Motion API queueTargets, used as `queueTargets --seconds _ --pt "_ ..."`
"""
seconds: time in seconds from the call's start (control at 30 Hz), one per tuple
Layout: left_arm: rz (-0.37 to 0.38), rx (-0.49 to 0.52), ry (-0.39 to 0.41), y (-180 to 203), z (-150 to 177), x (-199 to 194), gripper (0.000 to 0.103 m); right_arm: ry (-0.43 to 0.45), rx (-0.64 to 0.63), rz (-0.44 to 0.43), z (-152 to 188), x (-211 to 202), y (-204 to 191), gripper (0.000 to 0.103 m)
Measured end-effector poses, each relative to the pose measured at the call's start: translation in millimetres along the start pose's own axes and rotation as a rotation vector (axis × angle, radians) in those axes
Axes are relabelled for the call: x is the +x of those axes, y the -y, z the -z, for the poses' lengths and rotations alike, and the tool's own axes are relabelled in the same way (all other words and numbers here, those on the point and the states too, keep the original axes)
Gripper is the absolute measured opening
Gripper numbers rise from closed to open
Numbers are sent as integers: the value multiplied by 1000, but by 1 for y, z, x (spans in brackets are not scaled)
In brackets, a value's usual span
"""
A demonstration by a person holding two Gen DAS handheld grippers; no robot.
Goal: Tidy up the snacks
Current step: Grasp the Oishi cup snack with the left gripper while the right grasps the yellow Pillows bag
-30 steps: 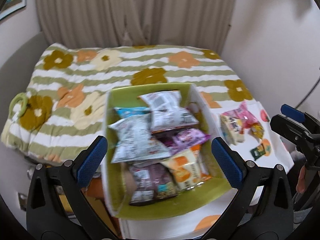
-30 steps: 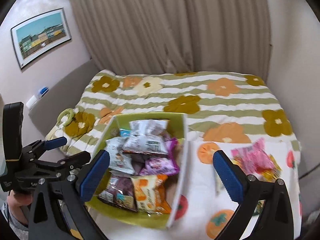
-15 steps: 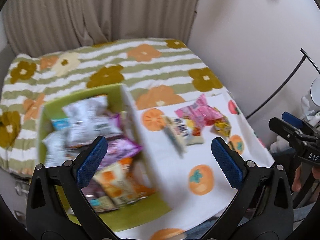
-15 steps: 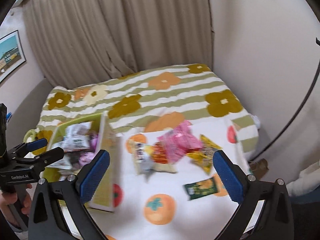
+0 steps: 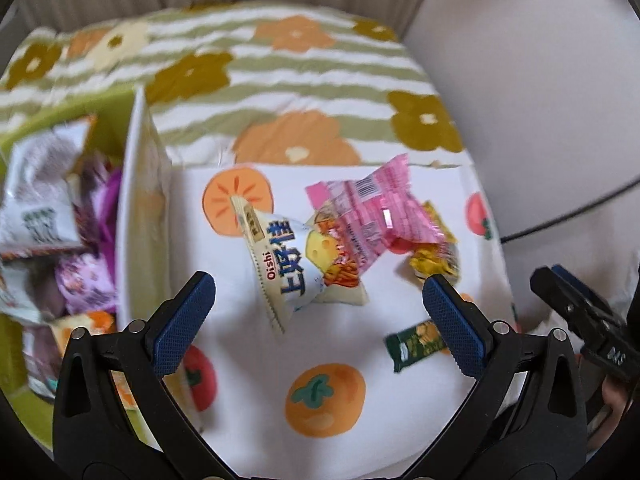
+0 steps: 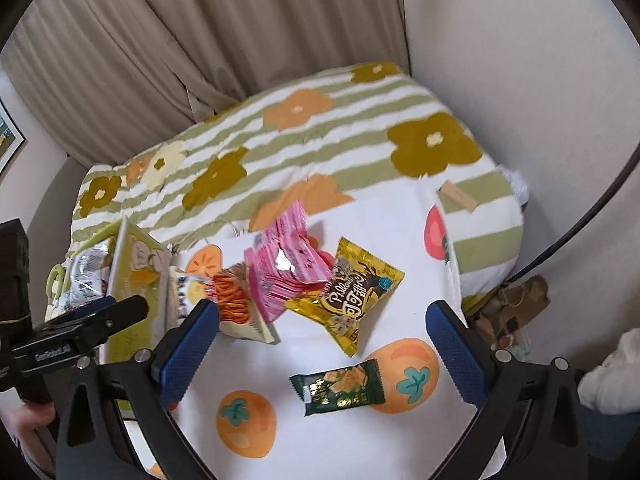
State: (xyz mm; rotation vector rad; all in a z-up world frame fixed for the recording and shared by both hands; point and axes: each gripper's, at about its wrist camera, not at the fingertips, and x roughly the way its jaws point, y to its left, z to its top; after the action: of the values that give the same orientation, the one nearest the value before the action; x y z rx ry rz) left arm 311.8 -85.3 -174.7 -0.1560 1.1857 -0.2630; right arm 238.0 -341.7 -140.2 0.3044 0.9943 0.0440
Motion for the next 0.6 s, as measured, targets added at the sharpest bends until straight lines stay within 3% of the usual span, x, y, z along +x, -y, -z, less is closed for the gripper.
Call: queueTargets --seconds 0.23,0.6 --pt "-32 -145 -56 -15 -4 57 103 -138 46 -81 -6 68 27 103" --pt "-43 -183 -62 -16 -2 90 103 -240 91 -139 -4 120 42 103"
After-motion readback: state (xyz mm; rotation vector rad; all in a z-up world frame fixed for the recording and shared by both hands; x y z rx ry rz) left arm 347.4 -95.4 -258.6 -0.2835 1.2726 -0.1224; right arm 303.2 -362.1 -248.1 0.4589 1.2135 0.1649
